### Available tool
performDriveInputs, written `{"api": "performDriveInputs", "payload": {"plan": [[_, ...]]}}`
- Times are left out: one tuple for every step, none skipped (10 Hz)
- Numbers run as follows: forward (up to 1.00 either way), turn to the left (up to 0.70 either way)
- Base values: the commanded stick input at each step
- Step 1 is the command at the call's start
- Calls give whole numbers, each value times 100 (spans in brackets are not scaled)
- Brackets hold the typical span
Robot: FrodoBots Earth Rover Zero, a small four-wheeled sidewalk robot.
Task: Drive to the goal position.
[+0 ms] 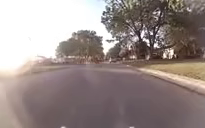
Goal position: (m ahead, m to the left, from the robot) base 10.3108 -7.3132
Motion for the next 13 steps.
{"api": "performDriveInputs", "payload": {"plan": [[100, 10], [100, 4], [100, 3], [100, 4], [100, 8], [100, 11], [100, 15], [100, 6], [100, 0], [100, 0], [100, 0], [100, 0], [100, 0]]}}
